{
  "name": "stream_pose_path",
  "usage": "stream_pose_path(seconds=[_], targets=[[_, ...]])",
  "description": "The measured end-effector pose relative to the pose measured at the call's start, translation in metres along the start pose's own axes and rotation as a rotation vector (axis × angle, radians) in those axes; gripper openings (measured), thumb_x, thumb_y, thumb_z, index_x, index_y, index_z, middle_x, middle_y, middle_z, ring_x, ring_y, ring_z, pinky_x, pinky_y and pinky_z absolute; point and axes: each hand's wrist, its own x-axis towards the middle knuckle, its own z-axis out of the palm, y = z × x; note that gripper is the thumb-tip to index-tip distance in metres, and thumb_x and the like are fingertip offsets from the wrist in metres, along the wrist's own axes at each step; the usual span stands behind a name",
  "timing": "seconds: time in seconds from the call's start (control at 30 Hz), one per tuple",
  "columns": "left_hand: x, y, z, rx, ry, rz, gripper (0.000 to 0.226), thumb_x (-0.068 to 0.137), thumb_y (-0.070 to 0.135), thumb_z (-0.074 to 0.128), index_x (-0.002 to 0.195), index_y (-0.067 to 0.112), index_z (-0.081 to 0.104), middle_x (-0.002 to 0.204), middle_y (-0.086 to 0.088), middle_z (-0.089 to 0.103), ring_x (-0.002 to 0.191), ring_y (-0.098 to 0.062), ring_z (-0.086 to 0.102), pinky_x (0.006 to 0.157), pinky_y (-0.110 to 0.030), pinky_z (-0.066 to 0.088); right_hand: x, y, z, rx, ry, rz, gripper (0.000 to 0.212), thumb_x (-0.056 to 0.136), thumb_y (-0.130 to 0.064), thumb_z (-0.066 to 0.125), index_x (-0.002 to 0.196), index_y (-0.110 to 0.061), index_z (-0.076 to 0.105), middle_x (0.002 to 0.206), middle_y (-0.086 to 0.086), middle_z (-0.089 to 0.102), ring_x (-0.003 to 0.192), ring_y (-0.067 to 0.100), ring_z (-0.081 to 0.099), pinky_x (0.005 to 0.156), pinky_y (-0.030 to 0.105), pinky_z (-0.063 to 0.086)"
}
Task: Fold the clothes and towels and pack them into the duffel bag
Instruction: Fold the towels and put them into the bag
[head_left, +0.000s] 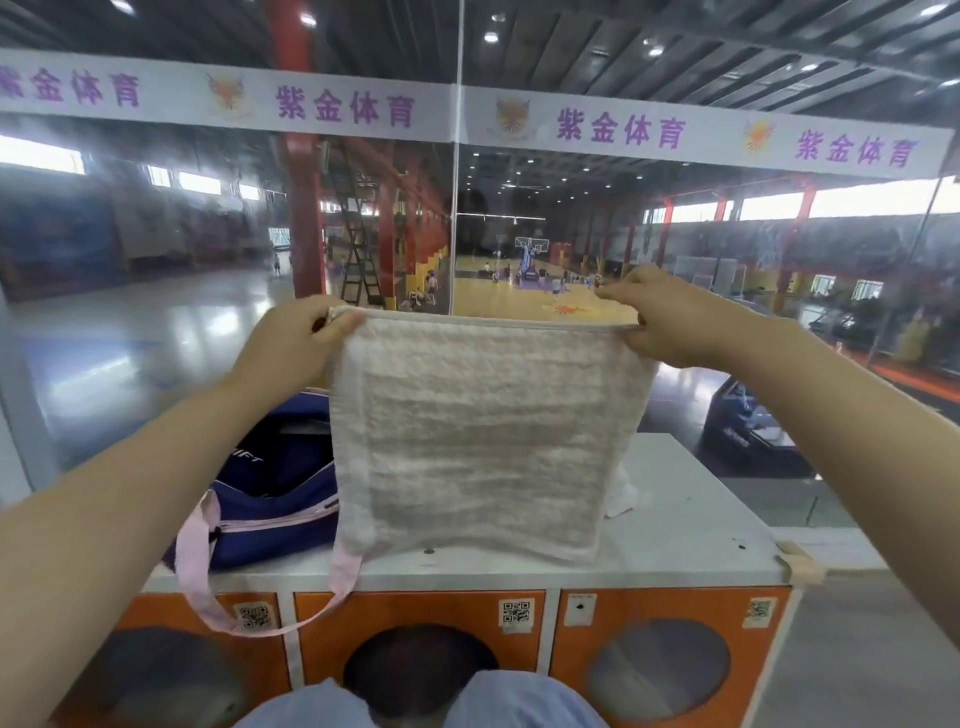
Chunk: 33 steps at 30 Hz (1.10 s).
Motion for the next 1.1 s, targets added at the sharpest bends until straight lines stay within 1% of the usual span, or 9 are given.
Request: stream_pose_path(seconds=[0.1,0.27,0.37,0.47,0.53,0.6,0.8,0.93,1.1], targets=[[0.004,0.012,-0.007,-0.031,0.054,0.025,0.029,0.099,0.034,0.048,0.083,0.016,0.063,0.069,0.003,0.055,0.064,-0.004,0.047,0.054,-0.015,0.031,-0.006,0.001,-0.018,-0.059,0.084,0.016,0.027,0.097,-0.019,0.054,0.119,-0.011,0.067,0.126,0.008,0.055,0.104,0.022,0.052,0.089,0.032,0.04],[0.01,0.018,-0.012,-0.052,-0.037,-0.023,0.036,0.101,0.031,0.046,0.073,0.01,0.054,0.07,0.001,0.051,0.067,-0.015,0.045,0.059,-0.028,0.032,-0.019,0.001,-0.032,0.025,0.197,0.058,0.021,0.095,-0.026,0.058,0.105,-0.014,0.072,0.104,0.002,0.069,0.093,0.021,0.059,0.082,0.032,0.041],[0.013,0.017,-0.008,-0.038,-0.217,-0.086,0.035,0.1,0.035,0.046,0.073,0.015,0.057,0.075,0.0,0.055,0.067,-0.016,0.048,0.055,-0.027,0.034,-0.023,0.01,-0.031,0.167,0.003,0.103,0.017,0.094,-0.031,0.061,0.092,-0.016,0.069,0.087,-0.001,0.067,0.073,0.016,0.061,0.062,0.024,0.044],[0.015,0.011,0.001,-0.128,-0.35,-0.196,0.031,0.097,0.036,0.055,0.082,0.01,0.067,0.076,-0.001,0.057,0.065,-0.015,0.047,0.055,-0.026,0.037,-0.022,0.028,-0.027,0.246,-0.193,0.172,0.019,0.089,-0.037,0.068,0.086,-0.019,0.072,0.075,0.001,0.067,0.061,0.018,0.057,0.055,0.026,0.047],[0.016,0.004,0.017,-0.111,-0.405,-0.233,0.031,0.094,0.036,0.059,0.087,0.009,0.071,0.072,0.0,0.058,0.061,-0.014,0.046,0.055,-0.028,0.037,-0.018,0.037,-0.015,0.232,-0.365,0.201,0.016,0.088,-0.03,0.071,0.087,-0.015,0.073,0.069,0.003,0.064,0.055,0.017,0.051,0.051,0.026,0.044],[0.019,-0.006,0.041,-0.129,-0.443,-0.307,0.031,0.093,0.035,0.061,0.089,0.007,0.072,0.078,-0.006,0.063,0.064,-0.017,0.053,0.058,-0.028,0.044,-0.01,0.042,0.002,0.213,-0.465,0.241,0.01,0.089,-0.018,0.069,0.091,-0.01,0.072,0.074,0.005,0.071,0.055,0.019,0.064,0.051,0.021,0.049],[0.042,-0.031,0.116,-0.392,-0.346,-0.512,0.023,0.096,0.024,0.058,0.097,0.002,0.067,0.087,-0.019,0.071,0.076,-0.027,0.069,0.085,-0.043,0.057,0.038,0.069,0.062,0.272,-0.11,0.391,0.008,0.082,-0.005,0.066,0.08,-0.003,0.073,0.076,0.01,0.075,0.08,0.027,0.074,0.078,0.033,0.059],[0.049,-0.044,0.153,-0.341,-0.19,-0.438,0.024,0.096,0.031,0.054,0.091,0.012,0.069,0.085,-0.009,0.072,0.083,-0.027,0.07,0.085,-0.049,0.057,0.06,0.08,0.099,0.199,0.117,0.369,0.011,0.081,-0.006,0.063,0.077,-0.005,0.073,0.088,0.008,0.072,0.083,0.025,0.063,0.073,0.03,0.049],[0.029,-0.056,0.176,-0.222,-0.179,-0.296,0.022,0.096,0.031,0.051,0.093,0.018,0.069,0.092,-0.003,0.069,0.089,-0.025,0.064,0.085,-0.045,0.052,0.049,0.095,0.141,0.301,0.139,0.423,0.012,0.084,-0.007,0.062,0.088,-0.005,0.072,0.093,0.01,0.07,0.092,0.027,0.061,0.081,0.036,0.051]])
